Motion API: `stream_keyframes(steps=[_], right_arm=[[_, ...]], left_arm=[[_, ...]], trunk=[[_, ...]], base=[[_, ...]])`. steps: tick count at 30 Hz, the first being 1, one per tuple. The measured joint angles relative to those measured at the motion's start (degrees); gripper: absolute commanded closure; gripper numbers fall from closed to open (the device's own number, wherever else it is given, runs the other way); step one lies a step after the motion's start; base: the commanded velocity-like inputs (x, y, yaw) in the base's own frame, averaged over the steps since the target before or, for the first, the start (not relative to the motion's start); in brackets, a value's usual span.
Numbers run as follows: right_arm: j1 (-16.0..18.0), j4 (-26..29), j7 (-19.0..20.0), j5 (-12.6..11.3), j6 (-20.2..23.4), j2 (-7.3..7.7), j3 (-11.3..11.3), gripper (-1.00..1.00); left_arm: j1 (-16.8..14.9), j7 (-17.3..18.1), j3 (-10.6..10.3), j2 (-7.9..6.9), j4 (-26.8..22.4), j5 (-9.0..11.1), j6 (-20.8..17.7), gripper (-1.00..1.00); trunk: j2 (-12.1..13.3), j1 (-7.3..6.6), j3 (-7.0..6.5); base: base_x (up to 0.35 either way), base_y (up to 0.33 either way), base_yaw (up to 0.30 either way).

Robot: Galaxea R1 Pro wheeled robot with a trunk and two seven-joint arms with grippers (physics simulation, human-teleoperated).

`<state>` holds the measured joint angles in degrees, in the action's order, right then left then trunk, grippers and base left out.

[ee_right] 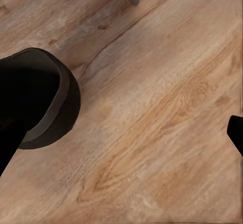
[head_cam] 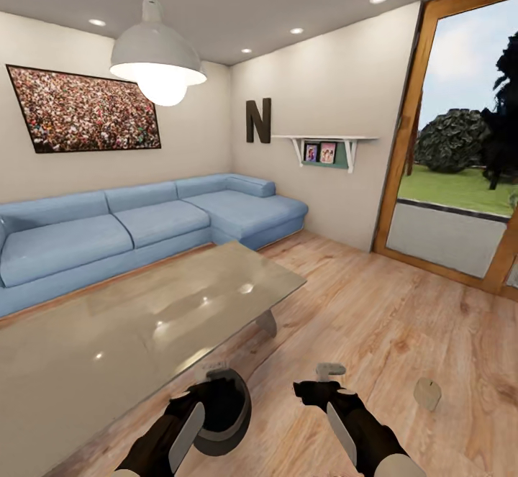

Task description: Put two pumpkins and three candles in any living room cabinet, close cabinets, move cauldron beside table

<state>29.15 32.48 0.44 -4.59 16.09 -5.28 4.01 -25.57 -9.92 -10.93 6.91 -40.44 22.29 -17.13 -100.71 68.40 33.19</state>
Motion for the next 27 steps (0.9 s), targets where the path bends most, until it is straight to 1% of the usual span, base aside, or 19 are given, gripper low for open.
stream_keyframes(steps=[1,2,4,6,8,10,12,14,17,20,24,27], right_arm=[[0.0,-0.1,0.0,-0.4,0.0,-0.04,0.0,-1.0],[-0.1,-0.3,0.1,-1.6,-0.1,0.0,0.0,-1.0],[-0.2,-0.4,0.1,-3.8,-0.2,0.07,0.0,-1.0],[-0.3,-0.6,0.1,-5.3,-0.6,0.12,0.0,-1.0],[-0.4,-1.0,-0.1,-5.9,-1.7,0.14,0.0,-1.0],[-0.4,-1.9,-0.2,-6.2,-3.1,0.15,0.0,-1.0],[-0.5,-3.6,-0.2,-6.4,-4.9,0.15,-0.1,-1.0],[-0.6,-6.4,-0.2,-6.4,-7.9,0.15,-0.1,-1.0],[-0.6,-10.9,-0.3,-6.4,-13.1,0.15,-0.2,-1.0],[-0.6,-14.7,-0.2,-6.4,-16.5,0.09,-0.3,-1.0],[-0.7,-15.9,-0.3,-6.4,-17.8,0.08,-0.3,-1.0],[-0.7,-16.0,-0.3,-6.3,-18.0,0.05,-0.3,-1.0]], left_arm=[[0.0,0.0,0.0,-0.4,0.0,0.0,0.0,-1.0],[0.0,0.0,0.0,-0.88,0.1,0.1,0.0,-1.0],[0.0,-0.4,0.1,-1.24,0.3,0.1,-0.1,-1.0],[0.0,-2.7,0.1,-1.4,0.4,0.0,-0.1,-1.0],[0.1,-6.0,0.1,-1.46,0.4,0.1,-0.1,-1.0],[0.1,-8.5,0.0,-1.49,1.6,0.1,0.0,-1.0],[0.2,-9.8,0.0,-1.45,4.1,0.0,0.3,-1.0],[0.2,-10.2,0.0,-1.38,6.6,-0.3,0.6,-1.0],[0.2,-10.2,0.1,-1.33,9.0,-0.3,1.5,-1.0],[0.2,-10.1,-0.1,-1.32,11.5,-0.1,4.1,-1.0],[0.2,-10.0,0.0,-1.32,13.6,0.0,5.5,-1.0],[0.2,-10.0,-0.1,-1.32,14.0,-0.1,5.7,-1.0]], trunk=[[0.4,-0.22,-0.18],[0.8,-0.44,-0.36],[1.6,-0.88,-0.72],[2.4,-1.32,-1.08],[3.2,-1.76,-1.44],[4.0,-2.2,-1.79],[4.8,-2.64,-2.15],[5.6,-3.07,-2.52],[6.8,-3.73,-3.08],[8.0,-4.39,-3.62],[9.6,-5.27,-4.34],[9.6,-5.28,-4.35]], base=[[0.0,0.0,-0.267],[0.0,0.0,-0.262],[0.0,0.0,-0.246],[0.0,0.0,-0.226],[0.0,0.0,-0.216],[0.0,0.0,-0.205],[0.0,0.0,-0.19],[0.0,0.0,-0.182],[0.0,0.0,-0.17],[0.0,0.0,-0.146],[0.0,0.0,-0.047],[0.0,0.0,-0.009]])
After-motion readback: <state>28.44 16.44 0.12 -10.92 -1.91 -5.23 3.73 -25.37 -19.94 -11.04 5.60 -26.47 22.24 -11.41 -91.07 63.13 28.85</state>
